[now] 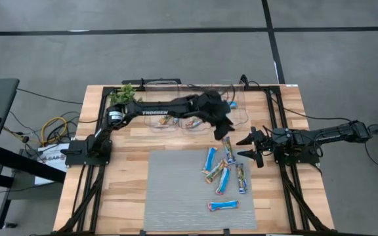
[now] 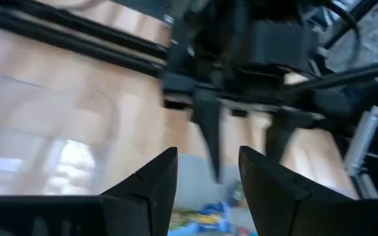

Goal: Pick and place Granola Bars by type
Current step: Put the blue granola bar into the right transparent bin

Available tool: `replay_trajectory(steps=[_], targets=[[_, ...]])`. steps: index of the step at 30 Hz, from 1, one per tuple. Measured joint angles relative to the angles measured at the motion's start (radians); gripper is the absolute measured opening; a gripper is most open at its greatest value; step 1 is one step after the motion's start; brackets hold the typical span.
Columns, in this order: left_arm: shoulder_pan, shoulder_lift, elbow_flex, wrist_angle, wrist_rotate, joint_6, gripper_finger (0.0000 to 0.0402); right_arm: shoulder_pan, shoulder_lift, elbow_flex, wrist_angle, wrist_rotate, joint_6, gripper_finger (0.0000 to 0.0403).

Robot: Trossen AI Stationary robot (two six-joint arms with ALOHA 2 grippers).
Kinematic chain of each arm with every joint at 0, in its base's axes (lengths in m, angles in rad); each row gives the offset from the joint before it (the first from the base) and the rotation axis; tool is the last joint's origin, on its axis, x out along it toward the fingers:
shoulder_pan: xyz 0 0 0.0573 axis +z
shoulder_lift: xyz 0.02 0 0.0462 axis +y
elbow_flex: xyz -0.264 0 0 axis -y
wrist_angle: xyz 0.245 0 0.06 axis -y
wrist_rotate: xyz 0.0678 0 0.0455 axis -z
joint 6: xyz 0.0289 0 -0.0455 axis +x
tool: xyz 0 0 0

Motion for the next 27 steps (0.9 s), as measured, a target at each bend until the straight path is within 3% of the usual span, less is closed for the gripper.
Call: replay_trajectory(steps=[11, 21, 27], targets=[[-0.175, 0.000, 0.003, -0.019, -0.001, -0.205, 0.0154, 0.000, 0.000, 0.000, 0.000, 0.000, 0.000, 0.0225], [-0.350, -0.003, 0.024, -0.028, -0.015, -0.226, 0.0154, 0.000, 0.000, 0.000, 0.000, 0.000, 0.000, 0.0225], [-0.387, -0.005, -0.104, 0.022, -0.049, -0.259, 0.0154, 0.000, 0.000, 0.000, 0.000, 0.000, 0.000, 0.0225]])
